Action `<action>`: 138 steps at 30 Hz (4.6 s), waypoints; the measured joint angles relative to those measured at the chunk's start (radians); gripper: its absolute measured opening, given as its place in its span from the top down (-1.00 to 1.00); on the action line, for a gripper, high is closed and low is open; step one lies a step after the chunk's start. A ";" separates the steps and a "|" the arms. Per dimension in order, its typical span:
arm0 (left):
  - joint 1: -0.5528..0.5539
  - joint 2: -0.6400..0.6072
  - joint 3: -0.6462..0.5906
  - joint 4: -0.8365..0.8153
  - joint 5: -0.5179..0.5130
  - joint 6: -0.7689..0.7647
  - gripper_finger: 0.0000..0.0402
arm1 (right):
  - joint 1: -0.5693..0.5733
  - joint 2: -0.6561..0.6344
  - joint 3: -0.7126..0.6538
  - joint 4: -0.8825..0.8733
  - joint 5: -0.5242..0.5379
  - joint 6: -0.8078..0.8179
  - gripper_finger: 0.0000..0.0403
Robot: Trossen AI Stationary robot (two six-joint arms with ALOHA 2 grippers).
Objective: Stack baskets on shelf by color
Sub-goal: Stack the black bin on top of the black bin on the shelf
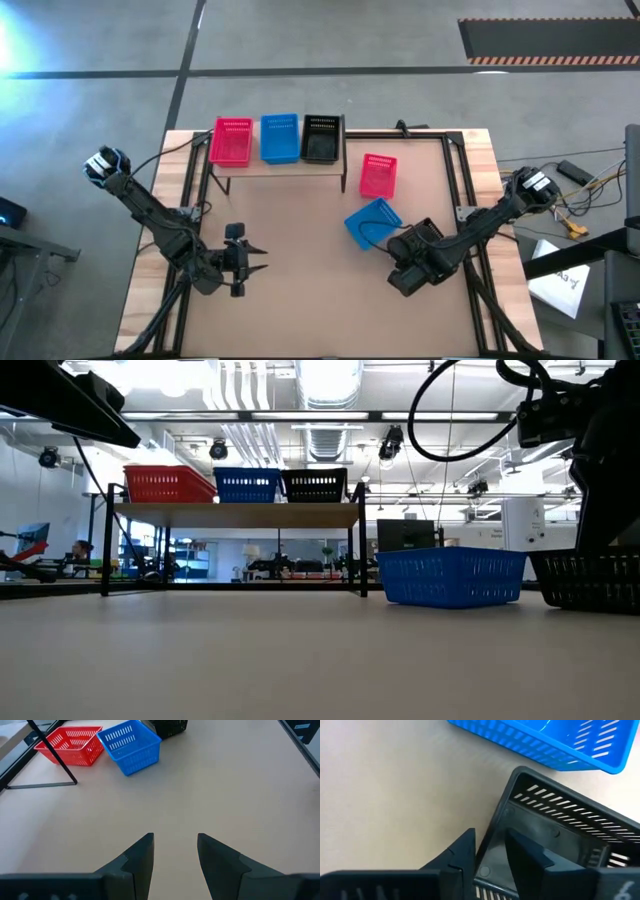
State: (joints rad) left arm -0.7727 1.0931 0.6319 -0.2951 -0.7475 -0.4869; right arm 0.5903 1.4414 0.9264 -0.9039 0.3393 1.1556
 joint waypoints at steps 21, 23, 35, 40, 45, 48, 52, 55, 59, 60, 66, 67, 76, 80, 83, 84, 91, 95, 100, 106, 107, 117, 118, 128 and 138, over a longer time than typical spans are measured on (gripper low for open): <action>0.000 0.000 0.000 0.013 0.000 -0.004 0.32 | 0.052 0.078 0.064 0.007 -0.167 -0.084 0.93; 0.000 0.000 0.000 0.025 0.000 -0.003 0.32 | 0.083 0.071 0.122 0.009 -0.208 -0.153 0.94; 0.000 0.000 0.000 0.033 -0.029 -0.003 0.32 | 0.080 0.115 0.606 0.044 0.126 -0.921 0.94; 0.000 0.000 0.000 0.050 -0.036 -0.003 0.32 | -0.074 0.156 0.778 0.055 0.302 -1.278 0.94; 0.000 0.022 0.000 0.055 -0.065 -0.003 0.32 | -0.337 0.225 0.942 0.057 0.254 -1.504 0.94; 0.000 0.047 0.000 0.058 -0.076 -0.003 0.32 | -0.512 0.284 1.029 0.052 0.097 -1.572 0.94; 0.000 0.081 0.000 0.078 -0.077 -0.004 0.32 | -0.704 0.375 1.132 -0.008 -0.036 -1.559 0.94; 0.000 0.103 0.002 0.081 -0.077 -0.004 0.32 | -0.789 0.440 1.208 -0.116 -0.098 -1.508 0.94; 0.000 0.121 0.002 0.081 -0.077 -0.004 0.32 | -0.832 0.508 1.279 -0.239 -0.138 -1.459 0.94; 0.000 0.124 0.002 0.081 -0.077 -0.004 0.32 | -0.836 0.522 1.290 -0.259 -0.138 -1.458 0.94; 0.000 0.128 0.002 0.098 -0.077 -0.004 0.32 | -0.835 0.579 1.347 -0.290 -0.138 -1.470 0.94; 0.000 0.127 0.002 0.098 -0.077 -0.004 0.32 | -0.835 0.583 1.351 -0.293 -0.138 -1.472 0.94; 0.000 0.121 0.002 0.101 -0.077 -0.004 0.32 | -0.840 0.544 1.358 -0.320 -0.136 -1.470 0.56; 0.000 0.121 0.002 0.101 -0.077 -0.004 0.32 | -0.840 0.493 1.358 -0.287 -0.163 -1.486 0.36; 0.000 0.121 0.002 0.100 -0.077 -0.005 0.32 | -0.845 0.452 1.353 -0.256 -0.182 -1.453 0.32; 0.000 0.121 0.002 0.100 -0.077 -0.005 0.32 | -0.848 0.441 1.350 -0.259 -0.183 -1.431 0.32; 0.000 0.124 0.001 0.099 -0.076 -0.005 0.32 | -0.952 0.419 1.262 -0.333 -0.066 -1.194 0.55; 0.000 0.124 0.001 0.101 -0.076 -0.005 0.32 | -1.007 0.419 1.177 -0.300 -0.029 -1.116 0.74; 0.000 0.124 0.001 0.102 -0.076 -0.005 0.32 | -1.023 0.420 1.107 -0.239 -0.035 -1.114 0.91; 0.000 0.124 0.001 0.102 -0.076 -0.005 0.32 | -1.020 0.420 1.099 -0.156 -0.085 -1.097 0.96; 0.000 0.124 0.001 0.103 -0.076 -0.005 0.32 | -1.020 0.420 1.099 -0.150 -0.085 -1.092 0.96; 0.000 0.124 0.001 0.102 -0.076 -0.005 0.32 | -1.011 0.377 1.097 -0.156 -0.076 -1.079 0.96; 0.000 0.124 0.001 0.102 -0.076 -0.005 0.32 | -1.011 0.369 1.095 -0.165 -0.074 -1.072 0.96; 0.000 0.124 0.000 0.103 -0.076 -0.005 0.32 | -1.011 0.360 0.972 -0.099 -0.077 -1.046 0.96; 0.000 0.124 0.000 0.104 -0.076 -0.006 0.32 | -1.011 0.351 0.983 -0.014 -0.077 -1.088 0.96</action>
State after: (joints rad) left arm -0.7728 1.2167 0.6319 -0.1913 -0.8234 -0.4933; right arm -0.4210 1.7926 1.9097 -0.9180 0.2626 0.0673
